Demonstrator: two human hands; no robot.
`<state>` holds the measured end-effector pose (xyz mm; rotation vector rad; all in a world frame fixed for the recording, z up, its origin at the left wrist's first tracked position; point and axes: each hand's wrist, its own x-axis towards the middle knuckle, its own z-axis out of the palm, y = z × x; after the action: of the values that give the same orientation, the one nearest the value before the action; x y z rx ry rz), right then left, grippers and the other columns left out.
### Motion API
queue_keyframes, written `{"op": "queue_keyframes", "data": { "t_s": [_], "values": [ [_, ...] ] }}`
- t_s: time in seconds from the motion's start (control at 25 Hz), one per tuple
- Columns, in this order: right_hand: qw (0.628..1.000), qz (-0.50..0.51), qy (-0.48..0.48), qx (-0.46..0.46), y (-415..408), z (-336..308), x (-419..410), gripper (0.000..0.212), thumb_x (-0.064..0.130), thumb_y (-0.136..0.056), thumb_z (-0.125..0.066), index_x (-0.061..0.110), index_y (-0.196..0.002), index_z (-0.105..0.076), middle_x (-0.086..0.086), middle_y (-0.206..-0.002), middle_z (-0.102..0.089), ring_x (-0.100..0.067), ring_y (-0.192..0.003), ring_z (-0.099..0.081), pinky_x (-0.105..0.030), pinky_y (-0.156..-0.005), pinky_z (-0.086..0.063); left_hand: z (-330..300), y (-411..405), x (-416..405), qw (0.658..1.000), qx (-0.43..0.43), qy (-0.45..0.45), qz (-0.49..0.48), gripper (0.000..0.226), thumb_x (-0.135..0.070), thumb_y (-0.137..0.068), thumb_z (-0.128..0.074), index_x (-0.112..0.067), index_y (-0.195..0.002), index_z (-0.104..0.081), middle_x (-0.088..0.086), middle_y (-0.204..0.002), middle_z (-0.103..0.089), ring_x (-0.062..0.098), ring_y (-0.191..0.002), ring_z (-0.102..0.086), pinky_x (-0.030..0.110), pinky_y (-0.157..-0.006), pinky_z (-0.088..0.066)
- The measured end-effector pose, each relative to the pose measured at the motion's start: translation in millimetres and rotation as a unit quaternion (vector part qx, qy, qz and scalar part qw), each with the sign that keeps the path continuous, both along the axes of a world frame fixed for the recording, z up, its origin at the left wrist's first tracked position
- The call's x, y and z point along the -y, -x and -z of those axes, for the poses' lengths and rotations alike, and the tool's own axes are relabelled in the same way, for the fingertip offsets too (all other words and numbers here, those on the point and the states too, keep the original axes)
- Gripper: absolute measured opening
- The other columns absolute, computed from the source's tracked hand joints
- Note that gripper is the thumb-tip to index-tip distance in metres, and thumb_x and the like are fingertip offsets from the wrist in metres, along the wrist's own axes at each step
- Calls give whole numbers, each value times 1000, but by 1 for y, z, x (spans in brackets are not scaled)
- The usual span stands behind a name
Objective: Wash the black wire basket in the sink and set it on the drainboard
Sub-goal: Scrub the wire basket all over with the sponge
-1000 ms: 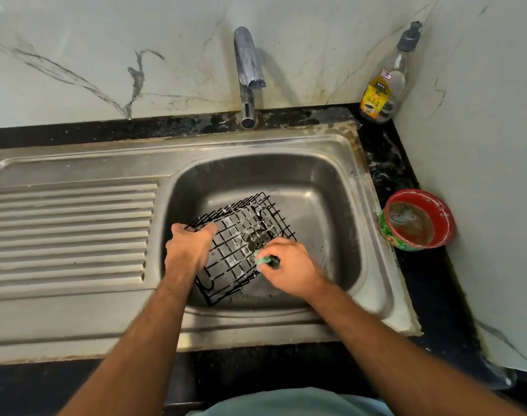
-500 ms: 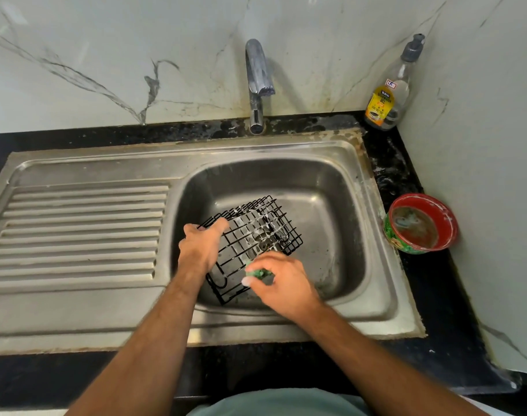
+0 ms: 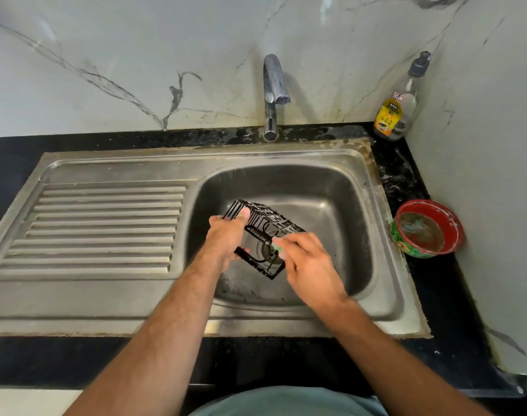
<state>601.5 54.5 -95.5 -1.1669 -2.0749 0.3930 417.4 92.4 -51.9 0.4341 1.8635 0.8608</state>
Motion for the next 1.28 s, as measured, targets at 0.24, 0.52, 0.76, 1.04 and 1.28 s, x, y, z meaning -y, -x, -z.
{"op": "queue_keyframes", "data": {
  "t_s": [0.24,0.52,0.76,1.04,1.28],
  "values": [
    [995,-85,7,55,10,5,26,27,-2,-76,-76,13,-98,-78,0,-97,-68,-20,-87,-67,-32,-65,-61,3,-1,7,1000,18,-11,-21,52,-45,-98,-62,-13,-131,-37,3,-108,-53,16,-74,-51,48,-77,-63],
    [999,2,30,-21,-18,-6,-10,19,8,-86,-72,20,-101,-78,7,-109,-63,-17,-75,-70,-32,-74,-61,1,-9,22,997,38,-45,-58,45,-43,-99,-61,-16,-126,-36,0,-108,-54,12,-72,-51,37,-65,-62],
    [994,-101,-22,43,-7,0,10,24,-1,-79,-73,14,-96,-78,2,-100,-68,-18,-90,-66,-34,-75,-60,0,-9,31,995,56,-56,-56,38,-39,-102,-59,-16,-125,-39,-1,-106,-52,14,-71,-50,42,-72,-63],
    [987,-125,-8,97,10,-29,-36,14,7,-84,-72,16,-93,-78,3,-95,-71,-22,-89,-62,-37,-74,-59,0,-5,39,994,74,-64,-54,33,-34,-103,-57,-15,-124,-41,-1,-103,-52,15,-67,-49,45,-74,-64],
    [984,-152,34,89,9,-29,-37,10,14,-90,-71,16,-95,-79,3,-95,-75,-18,-88,-63,-33,-86,-52,6,-3,44,994,62,-77,-40,32,-32,-103,-58,-17,-124,-40,3,-104,-52,13,-66,-49,50,-79,-63]
  ]
}}
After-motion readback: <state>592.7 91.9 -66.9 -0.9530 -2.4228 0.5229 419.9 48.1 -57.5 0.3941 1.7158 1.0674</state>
